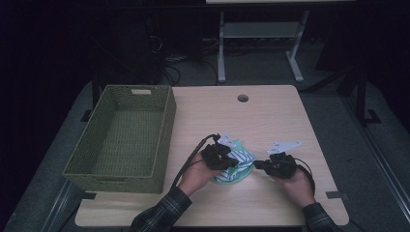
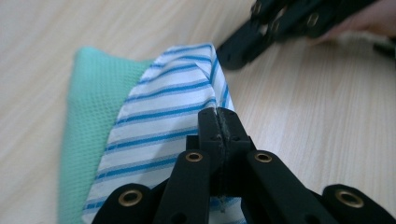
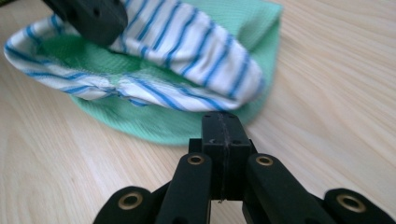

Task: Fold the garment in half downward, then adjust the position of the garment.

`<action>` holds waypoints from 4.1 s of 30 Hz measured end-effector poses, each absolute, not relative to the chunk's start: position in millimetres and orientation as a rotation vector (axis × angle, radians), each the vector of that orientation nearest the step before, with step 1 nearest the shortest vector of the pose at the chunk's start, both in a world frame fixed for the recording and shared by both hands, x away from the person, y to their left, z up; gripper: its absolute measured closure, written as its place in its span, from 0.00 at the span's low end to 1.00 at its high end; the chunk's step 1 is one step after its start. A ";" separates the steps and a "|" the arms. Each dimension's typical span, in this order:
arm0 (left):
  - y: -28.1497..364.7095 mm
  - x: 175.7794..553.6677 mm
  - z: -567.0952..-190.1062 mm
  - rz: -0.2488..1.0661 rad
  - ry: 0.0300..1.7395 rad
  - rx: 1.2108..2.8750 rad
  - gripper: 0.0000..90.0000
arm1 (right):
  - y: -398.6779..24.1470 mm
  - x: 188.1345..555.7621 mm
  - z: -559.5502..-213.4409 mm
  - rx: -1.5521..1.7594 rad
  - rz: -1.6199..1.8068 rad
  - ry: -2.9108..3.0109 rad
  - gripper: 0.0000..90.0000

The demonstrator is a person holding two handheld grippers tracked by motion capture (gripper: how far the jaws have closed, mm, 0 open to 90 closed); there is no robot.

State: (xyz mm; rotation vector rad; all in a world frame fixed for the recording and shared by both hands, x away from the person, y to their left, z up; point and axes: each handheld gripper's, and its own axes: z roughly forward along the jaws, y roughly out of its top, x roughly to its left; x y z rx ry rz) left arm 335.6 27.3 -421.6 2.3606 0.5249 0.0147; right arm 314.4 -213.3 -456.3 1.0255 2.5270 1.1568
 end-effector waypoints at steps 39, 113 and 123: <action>60.5 311.6 -449.4 0.067 0.599 2.472 0.94 | -200.0 332.7 -465.2 1.015 1.127 2.608 1.00; 49.7 395.4 -446.7 0.123 0.698 2.448 1.00 | -207.8 322.6 -463.4 0.963 1.145 2.663 1.00; 58.4 389.5 -434.9 0.104 0.685 2.415 0.89 | -215.5 316.4 -460.0 0.981 1.179 2.603 0.91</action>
